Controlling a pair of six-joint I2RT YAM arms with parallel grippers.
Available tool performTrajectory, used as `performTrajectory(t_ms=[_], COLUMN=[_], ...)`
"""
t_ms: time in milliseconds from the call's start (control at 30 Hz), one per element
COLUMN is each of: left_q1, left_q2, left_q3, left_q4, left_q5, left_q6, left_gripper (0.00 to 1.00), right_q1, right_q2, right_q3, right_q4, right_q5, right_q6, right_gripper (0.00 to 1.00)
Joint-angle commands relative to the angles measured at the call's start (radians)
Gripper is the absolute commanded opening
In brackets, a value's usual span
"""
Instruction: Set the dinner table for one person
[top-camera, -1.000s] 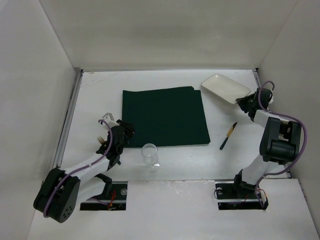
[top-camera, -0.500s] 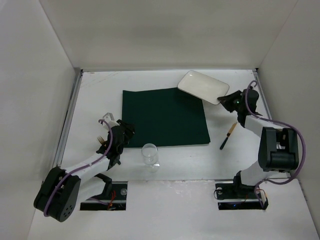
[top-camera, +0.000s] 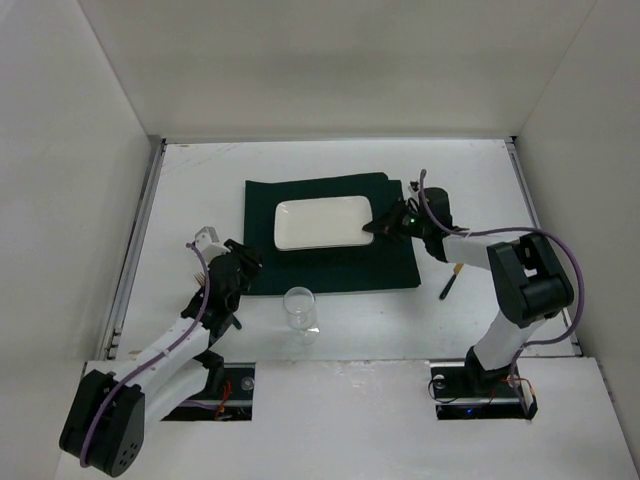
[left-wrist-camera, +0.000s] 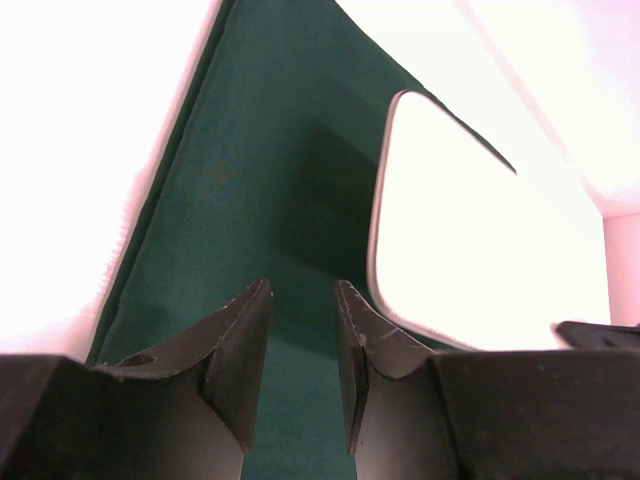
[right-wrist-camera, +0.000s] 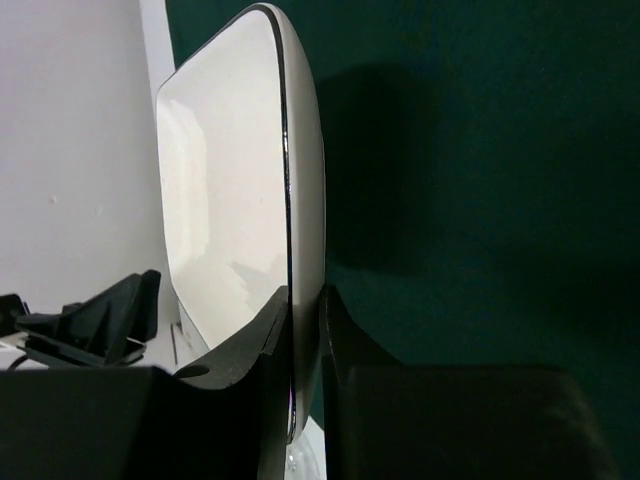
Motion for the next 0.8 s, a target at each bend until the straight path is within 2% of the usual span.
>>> performTrajectory(t_ms=[0, 467, 767], left_q1=[0.013, 0.004, 0.004], left_q2=[-0.033, -0.006, -0.007], left_q3=[0.031, 0.044, 0.044], left_q4=[-0.068, -0.079, -0.084], left_q5=[-0.018, -0.020, -0.020], left_q6=[0.003, -0.006, -0.002], left_gripper=[0.29, 0.29, 0.29], right_q1=[-0.003, 0.046, 0.063], right_q2=[0.005, 0.118, 0.086], right_q3=[0.105, 0.116, 0.062], right_q4=[0.289, 0.337, 0.365], right_q5=[-0.111, -0.101, -0.108], right_q6=[0.051, 0.079, 0.088], right_gripper=[0.04, 0.04, 0.04])
